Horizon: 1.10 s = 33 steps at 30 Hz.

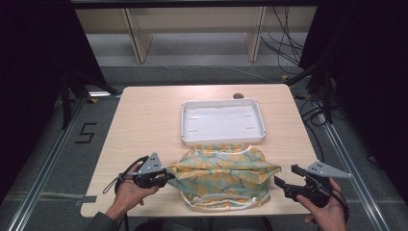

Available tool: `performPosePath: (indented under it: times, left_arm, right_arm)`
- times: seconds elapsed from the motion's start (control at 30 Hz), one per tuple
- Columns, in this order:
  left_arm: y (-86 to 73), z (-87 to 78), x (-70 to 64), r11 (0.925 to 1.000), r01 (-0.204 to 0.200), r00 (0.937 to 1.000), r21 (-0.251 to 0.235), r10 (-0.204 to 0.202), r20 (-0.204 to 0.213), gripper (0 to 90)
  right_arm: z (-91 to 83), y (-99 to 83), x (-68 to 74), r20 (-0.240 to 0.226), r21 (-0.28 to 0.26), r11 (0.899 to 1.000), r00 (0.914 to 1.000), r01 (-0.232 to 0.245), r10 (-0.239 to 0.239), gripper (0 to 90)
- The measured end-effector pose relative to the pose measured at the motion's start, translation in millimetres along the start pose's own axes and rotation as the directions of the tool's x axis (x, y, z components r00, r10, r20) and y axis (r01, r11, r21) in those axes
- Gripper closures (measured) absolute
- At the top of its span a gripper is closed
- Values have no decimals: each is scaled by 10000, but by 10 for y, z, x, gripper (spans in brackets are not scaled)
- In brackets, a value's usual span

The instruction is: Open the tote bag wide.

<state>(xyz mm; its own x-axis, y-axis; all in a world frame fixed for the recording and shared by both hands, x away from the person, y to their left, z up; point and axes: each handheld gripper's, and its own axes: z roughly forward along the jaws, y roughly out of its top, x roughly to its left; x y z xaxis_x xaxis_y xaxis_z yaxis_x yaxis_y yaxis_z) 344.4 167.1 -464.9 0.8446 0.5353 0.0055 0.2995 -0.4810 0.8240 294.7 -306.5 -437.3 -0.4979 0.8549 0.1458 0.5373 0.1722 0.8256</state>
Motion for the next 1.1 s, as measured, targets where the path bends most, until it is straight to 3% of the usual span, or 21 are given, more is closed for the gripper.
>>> performPosePath:
  times: [0.03, 0.07, 0.13, 0.2, 0.23, 0.27, 0.33, 0.37, 0.43, 0.47, 0.53, 0.57, 0.6, 0.7, 0.77, 0.9, 0.93, 0.97, 1.0, 1.03, 1.1]
  left_arm:
    - [-2, -10, -2, 9999, 94, 9999, 130, -95, 120, 784]
    - [1, -22, -8, 9994, 268, 9996, 219, -270, 84, 722]
    - [15, -64, -32, 9956, 919, 9958, 198, -919, 25, 614]
    - [53, -123, -53, 9969, 740, 9970, 249, -734, -240, 500]
    - [74, -156, -69, 9962, 820, 9959, 285, -809, -397, 423]
    - [97, -180, -100, 9942, 1064, 9930, 129, -1055, -533, 383]
    - [146, -243, -150, 9939, 1106, 9912, 44, -1100, -733, 364]
    - [178, -280, -171, 9958, 896, 9927, 197, -877, -825, 355]
    - [243, -318, -245, 9958, 911, 9922, 110, -898, -861, 352]
    - [279, -325, -282, 9965, 830, 9929, 6, -827, -856, 342]
    - [350, -359, -342, 9983, 569, 9937, 98, -557, -969, 320]
    - [380, -366, -379, 9984, 570, 9936, 14, -565, -979, 318]
    - [414, -369, -401, 9994, 343, 9953, -49, -346, -905, 319]
    - [504, -336, -505, 9998, 69, 9972, -160, -81, -747, 334]
    - [552, -282, -570, 9991, 103, 9977, -403, -130, -666, 333]
    - [607, -128, -608, 9997, -109, 9992, -203, 101, -395, 339]
    - [616, -97, -595, 9994, -335, 9989, 108, 338, -312, 346]
    - [613, -22, -606, 9999, -146, 9995, -92, 144, -281, 351]
    - [614, -3, -588, 9996, -272, 9994, 112, 274, -197, 354]
    - [611, 43, -593, 10000, -11, 9999, 43, 11, -158, 359]
    - [606, 105, -578, 9997, -90, 9999, 222, 93, -131, 386]
  right_arm:
    - [12, -3, -1, -175, -118, 9999, 9998, 31, -34, 224]
    - [5, -6, 32, -85, -1, 9997, 9997, -246, 246, 224]
    - [15, -3, 34, -116, 14, 9999, 9998, -151, 151, 223]
    - [24, 1, 37, -248, 23, 9998, 9995, -183, 183, 217]
    - [20, 4, 52, -316, 96, 9993, 9989, -353, 356, 216]
    - [28, 12, 30, -361, 31, 10000, 9993, -48, 49, 213]
    - [21, 34, 60, -427, 180, 9995, 9987, -256, 264, 207]
    - [41, 42, 63, -548, -35, 9997, 9982, -228, 225, 202]
    - [61, 79, 63, -728, -76, 10000, 9973, -12, 6, 178]
    - [54, 104, 88, -741, 181, 9998, 9972, -43, 57, 173]
    - [81, 149, 110, -910, 88, 9998, 9957, 177, -168, 173]
    - [108, 175, 99, -1054, -56, 9987, 9931, 513, -517, 173]
    - [109, 193, 134, -1051, 116, 9993, 9939, 356, -342, 173]
    - [171, 263, 168, -1241, 154, 9974, 9900, 701, -676, 173]
    - [225, 318, 191, -1343, 137, 9946, 9859, 1030, -1003, 174]
    - [349, 439, 263, -1494, 202, 9916, 9811, 1278, -1234, 189]
    - [378, 482, 274, -1683, 358, 9887, 9761, 1456, -1376, 199]
    - [422, 514, 304, -1711, 307, 9892, 9758, 1434, -1362, 212]
    - [471, 574, 304, -1912, 330, 9808, 9644, 1922, -1825, 230]
    - [512, 590, 344, -2027, 245, 9832, 9640, 1807, -1721, 245]
    - [598, 666, 389, -2511, 416, 9752, 9470, 2175, -2004, 274]
